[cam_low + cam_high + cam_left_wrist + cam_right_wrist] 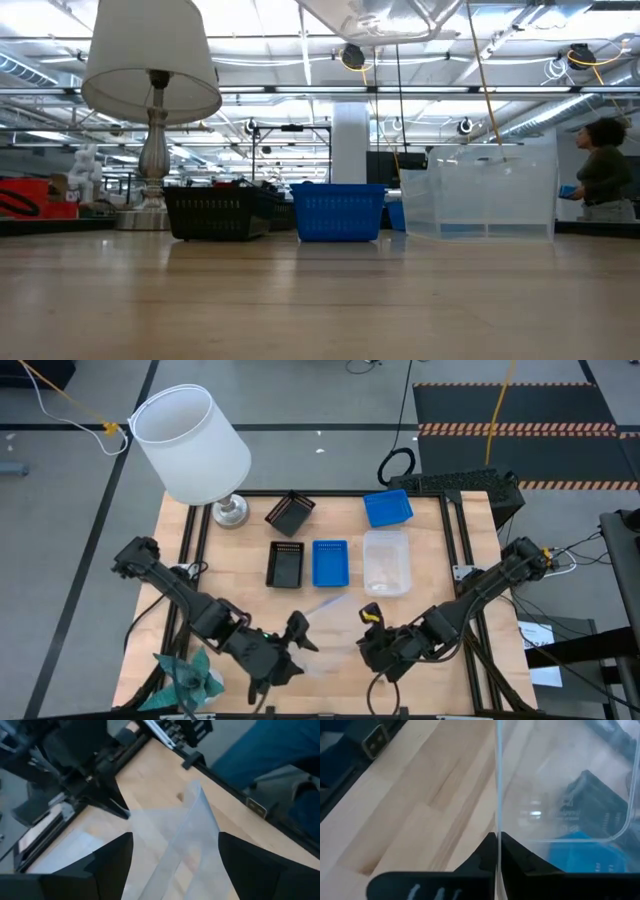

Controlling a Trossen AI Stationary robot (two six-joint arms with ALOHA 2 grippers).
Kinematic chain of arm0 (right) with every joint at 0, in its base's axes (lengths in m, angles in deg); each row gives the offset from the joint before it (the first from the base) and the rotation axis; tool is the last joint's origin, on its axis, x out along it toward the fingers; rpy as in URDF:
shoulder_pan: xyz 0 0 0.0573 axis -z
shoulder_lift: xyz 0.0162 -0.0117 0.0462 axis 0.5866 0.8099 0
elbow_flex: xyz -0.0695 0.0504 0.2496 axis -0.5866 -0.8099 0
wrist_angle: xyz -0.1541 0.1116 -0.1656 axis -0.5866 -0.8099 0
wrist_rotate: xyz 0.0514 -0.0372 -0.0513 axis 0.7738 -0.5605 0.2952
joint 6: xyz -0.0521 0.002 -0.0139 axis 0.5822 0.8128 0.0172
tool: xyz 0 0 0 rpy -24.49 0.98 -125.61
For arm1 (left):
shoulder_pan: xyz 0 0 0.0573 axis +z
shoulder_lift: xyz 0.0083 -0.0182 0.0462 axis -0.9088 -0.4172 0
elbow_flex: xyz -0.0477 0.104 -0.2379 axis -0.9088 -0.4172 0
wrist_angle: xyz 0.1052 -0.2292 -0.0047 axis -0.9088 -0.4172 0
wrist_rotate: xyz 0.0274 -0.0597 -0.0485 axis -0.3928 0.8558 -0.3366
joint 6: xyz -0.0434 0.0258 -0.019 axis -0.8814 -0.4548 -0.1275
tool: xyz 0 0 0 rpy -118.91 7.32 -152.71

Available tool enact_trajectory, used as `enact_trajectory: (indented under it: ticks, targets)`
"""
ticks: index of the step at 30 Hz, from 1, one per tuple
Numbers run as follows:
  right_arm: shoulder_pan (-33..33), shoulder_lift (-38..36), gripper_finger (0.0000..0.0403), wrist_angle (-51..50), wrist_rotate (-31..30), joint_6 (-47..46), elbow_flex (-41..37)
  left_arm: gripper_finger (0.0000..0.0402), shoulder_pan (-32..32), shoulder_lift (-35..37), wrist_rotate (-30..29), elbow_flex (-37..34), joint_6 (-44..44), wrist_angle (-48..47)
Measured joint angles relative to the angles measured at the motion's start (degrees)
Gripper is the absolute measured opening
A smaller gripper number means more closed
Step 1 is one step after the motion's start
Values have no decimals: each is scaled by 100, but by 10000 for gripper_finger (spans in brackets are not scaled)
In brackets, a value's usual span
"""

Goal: Stack baskets by color
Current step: Stack the bottom transparent bin on top of the top transparent bin

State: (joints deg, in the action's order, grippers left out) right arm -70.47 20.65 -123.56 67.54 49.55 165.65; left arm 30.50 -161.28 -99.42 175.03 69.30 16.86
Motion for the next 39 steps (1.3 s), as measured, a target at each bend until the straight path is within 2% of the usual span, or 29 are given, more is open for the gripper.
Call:
enact_trajectory:
  ticks: [5,10,15,23,33,36,39]
  targets:
    - [54,-17,1,-30,7,-105,9,284,-2,58,-65,-3,-26,230]
    - [85,-11,1,-64,44,-218,4,316,44,-197,-4,-7,-193,243]
    - [97,-4,1,-72,39,-339,0,338,209,-430,6,-31,400,262]
    - [186,-8,2,-96,37,-450,0,336,318,-241,-165,-19,645,1114]
    - [301,-8,3,-249,-32,-710,0,329,246,-16,-179,-8,534,1620]
    - [321,-23,3,-253,-411,-809,0,320,160,9,-501,-19,477,1615]
    - [396,-41,3,-217,-453,-852,0,310,133,42,-1134,-15,311,1945]
